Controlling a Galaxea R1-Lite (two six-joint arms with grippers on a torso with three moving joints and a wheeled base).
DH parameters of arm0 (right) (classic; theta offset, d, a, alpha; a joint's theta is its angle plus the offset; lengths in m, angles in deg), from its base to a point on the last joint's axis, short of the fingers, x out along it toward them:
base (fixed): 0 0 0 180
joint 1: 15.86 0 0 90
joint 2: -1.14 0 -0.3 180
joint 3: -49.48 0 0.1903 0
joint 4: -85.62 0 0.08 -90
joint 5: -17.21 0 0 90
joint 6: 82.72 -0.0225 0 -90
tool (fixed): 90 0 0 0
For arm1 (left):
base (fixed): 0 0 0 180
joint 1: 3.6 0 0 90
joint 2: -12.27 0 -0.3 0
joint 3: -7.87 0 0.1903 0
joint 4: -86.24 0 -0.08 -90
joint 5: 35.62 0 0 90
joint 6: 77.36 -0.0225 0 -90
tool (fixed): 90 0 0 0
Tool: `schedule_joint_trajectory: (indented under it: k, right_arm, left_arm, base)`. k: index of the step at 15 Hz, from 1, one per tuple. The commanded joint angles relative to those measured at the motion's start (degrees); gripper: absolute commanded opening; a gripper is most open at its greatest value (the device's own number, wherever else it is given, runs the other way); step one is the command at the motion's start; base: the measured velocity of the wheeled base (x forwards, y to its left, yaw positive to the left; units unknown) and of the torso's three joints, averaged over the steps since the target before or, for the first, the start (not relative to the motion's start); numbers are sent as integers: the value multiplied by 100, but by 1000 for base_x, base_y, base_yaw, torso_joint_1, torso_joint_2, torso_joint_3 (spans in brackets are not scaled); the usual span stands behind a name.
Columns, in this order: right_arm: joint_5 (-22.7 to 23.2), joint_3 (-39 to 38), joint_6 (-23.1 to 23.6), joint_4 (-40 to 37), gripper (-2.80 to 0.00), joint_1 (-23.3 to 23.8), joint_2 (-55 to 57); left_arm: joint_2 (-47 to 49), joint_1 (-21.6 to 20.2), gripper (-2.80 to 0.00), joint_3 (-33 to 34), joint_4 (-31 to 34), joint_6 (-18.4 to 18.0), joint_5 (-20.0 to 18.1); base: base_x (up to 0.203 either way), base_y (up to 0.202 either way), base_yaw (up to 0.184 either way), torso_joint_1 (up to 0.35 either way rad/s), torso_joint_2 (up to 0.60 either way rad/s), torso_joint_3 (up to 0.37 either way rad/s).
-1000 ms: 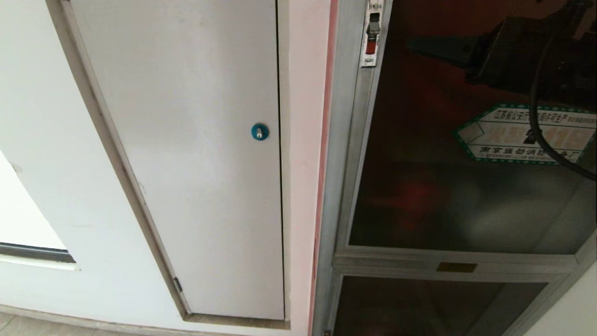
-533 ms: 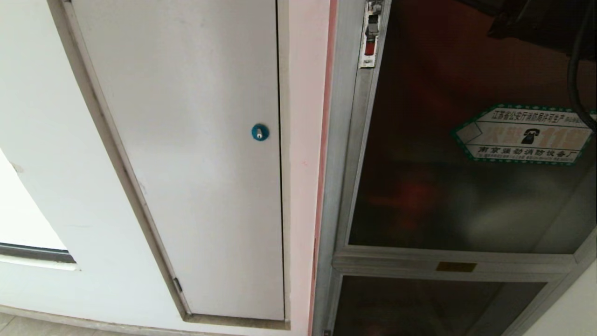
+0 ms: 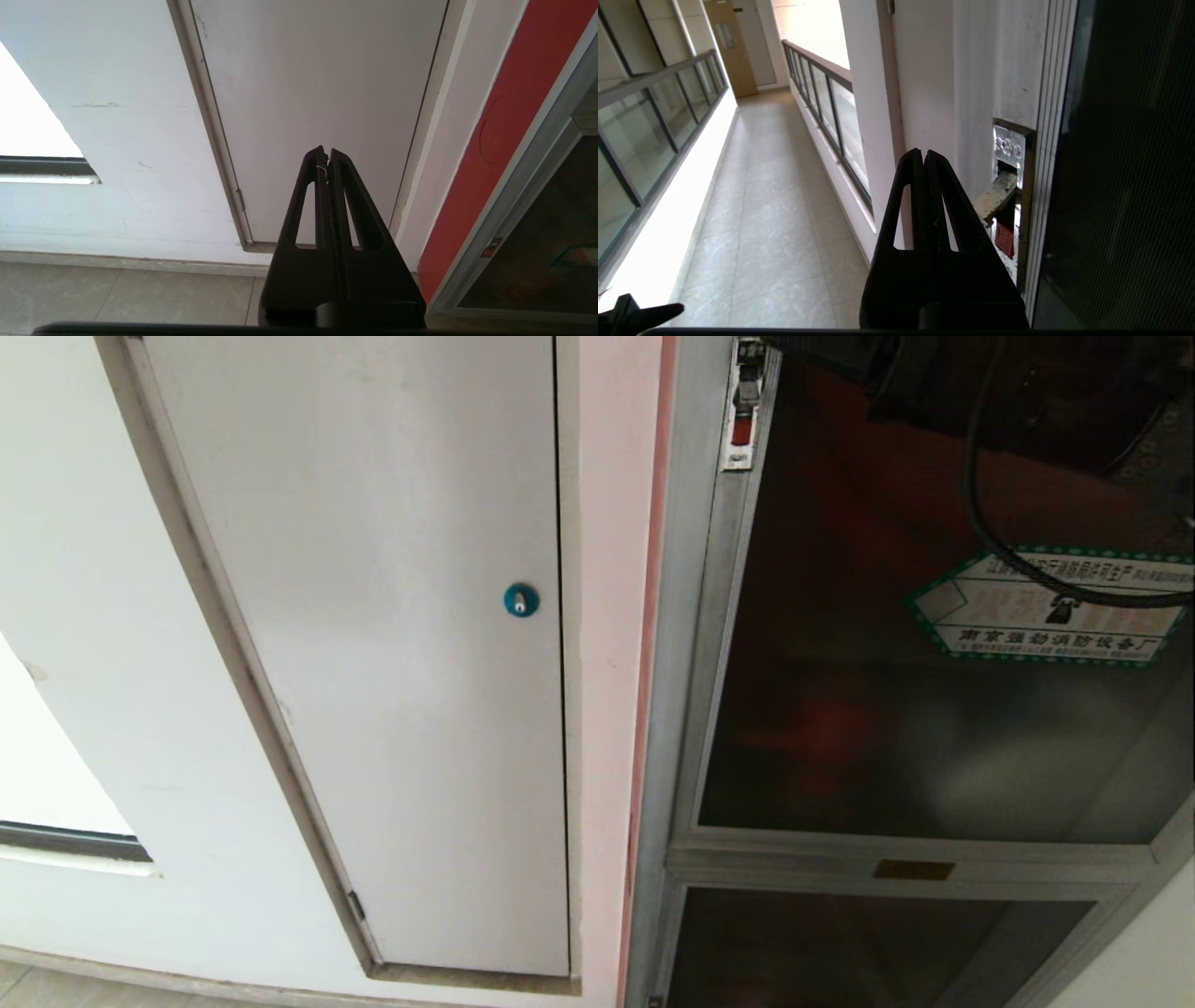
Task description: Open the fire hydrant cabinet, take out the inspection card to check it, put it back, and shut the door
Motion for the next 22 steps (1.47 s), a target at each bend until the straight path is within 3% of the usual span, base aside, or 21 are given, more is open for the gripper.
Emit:
schedule_joint_trajectory:
  k: [1,5,22]
  right_arm:
    - [18,80,-13,20,-280,4,241]
    - [-171,21,-9,25,-280,16,247]
    - [-188,-377,-27,222,-280,174,317]
  left_arm:
    - [5,-1,-280,0,-4,0,-2]
    - [5,-1,-280,0,-4,0,-2]
    - [5,-1,-280,9,-4,0,-2]
  base:
    - [0,0,0,0,0,0]
    - [0,0,0,0,0,0]
    - [0,0,0,0,0,0]
